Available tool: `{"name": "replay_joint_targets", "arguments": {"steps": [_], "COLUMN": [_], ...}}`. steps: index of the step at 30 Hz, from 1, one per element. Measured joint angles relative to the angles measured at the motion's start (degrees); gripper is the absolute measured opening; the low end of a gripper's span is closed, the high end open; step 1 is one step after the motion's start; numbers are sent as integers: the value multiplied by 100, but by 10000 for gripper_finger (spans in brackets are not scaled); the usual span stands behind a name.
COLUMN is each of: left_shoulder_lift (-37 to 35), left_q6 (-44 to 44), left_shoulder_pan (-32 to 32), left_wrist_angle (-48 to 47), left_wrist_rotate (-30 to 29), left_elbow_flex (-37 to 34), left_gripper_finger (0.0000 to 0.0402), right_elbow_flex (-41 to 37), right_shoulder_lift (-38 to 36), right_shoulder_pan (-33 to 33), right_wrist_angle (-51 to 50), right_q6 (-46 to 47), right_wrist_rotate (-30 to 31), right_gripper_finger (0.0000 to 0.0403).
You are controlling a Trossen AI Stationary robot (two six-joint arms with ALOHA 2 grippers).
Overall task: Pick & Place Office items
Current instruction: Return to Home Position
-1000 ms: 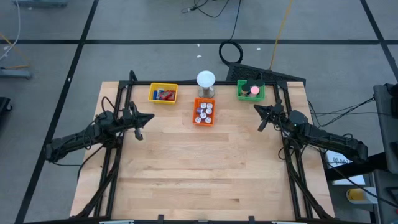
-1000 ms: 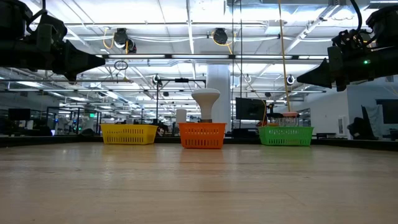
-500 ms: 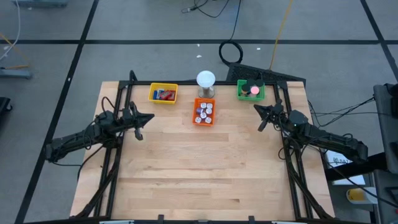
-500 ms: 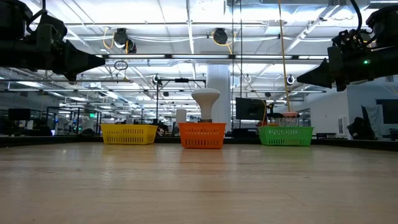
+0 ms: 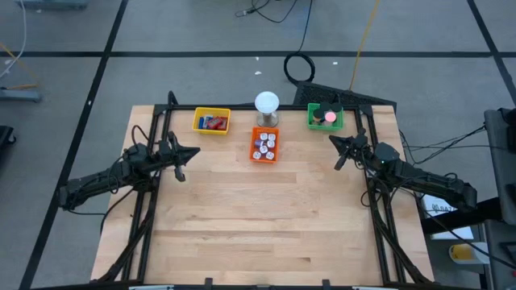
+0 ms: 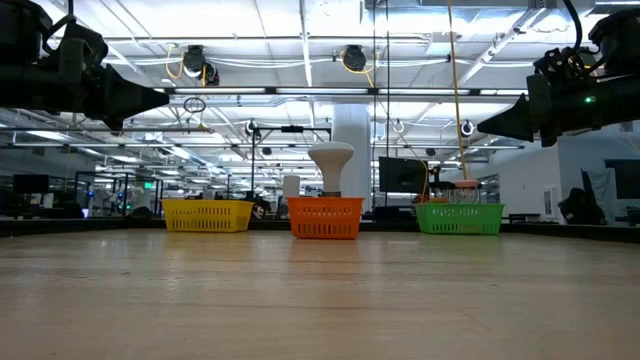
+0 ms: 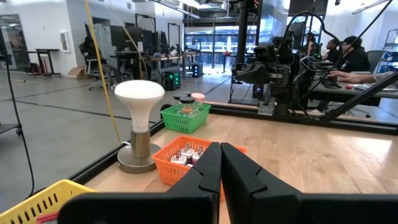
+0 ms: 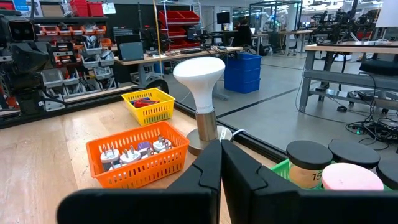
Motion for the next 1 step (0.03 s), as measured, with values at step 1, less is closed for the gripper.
{"name": "replay_joint_targets", "arguments": {"steps": [1], "left_shoulder_lift": [0], "left_q6": [0], "left_shoulder_pan": [0], "left_wrist_angle": [-2], "left_wrist_rotate": [0], "left_elbow_flex": [0], "left_gripper_finger": [8], "right_elbow_flex": [-1], "right_shoulder_lift": [0], "right_shoulder_pan": [0], "right_wrist_angle": [0], "right_q6": [0], "right_wrist_rotate": [1], "right_gripper_finger": [0]}}
